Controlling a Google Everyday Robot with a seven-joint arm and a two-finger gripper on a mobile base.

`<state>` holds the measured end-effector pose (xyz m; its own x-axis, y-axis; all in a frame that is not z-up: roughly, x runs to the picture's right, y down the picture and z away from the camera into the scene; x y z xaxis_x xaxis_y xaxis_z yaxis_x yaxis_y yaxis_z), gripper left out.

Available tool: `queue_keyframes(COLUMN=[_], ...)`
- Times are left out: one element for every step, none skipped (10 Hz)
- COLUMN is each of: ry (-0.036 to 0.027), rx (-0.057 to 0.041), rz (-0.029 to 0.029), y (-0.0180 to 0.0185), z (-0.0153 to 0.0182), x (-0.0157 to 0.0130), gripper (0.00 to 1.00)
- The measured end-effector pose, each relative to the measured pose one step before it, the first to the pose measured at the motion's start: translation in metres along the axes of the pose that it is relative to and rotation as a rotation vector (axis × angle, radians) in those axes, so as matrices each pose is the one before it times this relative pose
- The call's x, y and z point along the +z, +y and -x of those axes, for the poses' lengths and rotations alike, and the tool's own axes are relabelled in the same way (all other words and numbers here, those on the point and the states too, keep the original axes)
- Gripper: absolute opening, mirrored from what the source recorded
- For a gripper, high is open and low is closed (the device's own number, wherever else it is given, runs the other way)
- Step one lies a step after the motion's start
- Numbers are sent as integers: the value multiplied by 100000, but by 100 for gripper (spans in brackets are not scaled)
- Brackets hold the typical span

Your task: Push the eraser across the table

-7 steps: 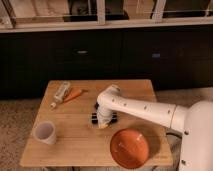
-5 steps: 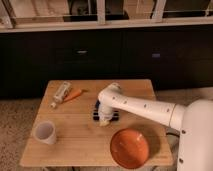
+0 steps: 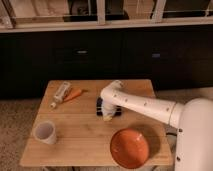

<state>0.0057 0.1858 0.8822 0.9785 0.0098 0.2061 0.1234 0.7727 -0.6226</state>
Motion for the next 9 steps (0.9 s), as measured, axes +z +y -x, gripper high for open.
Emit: queue_keyframes(ry=[31,205,-30,30,-11,-8,-1,-2,-2], rx=[14,-100,20,12,17,36,20,47,22], rz=[25,208,1,34,31,16,-1,3,13], y=[1,34,5,14,19,6,1,8,8], z=[-5,39,2,-7,-4,0,-8,-26,-11], x=[-4,11,8,-1,7,1,-3,-1,4], gripper=[0,0,0,0,1,7,9,7,1])
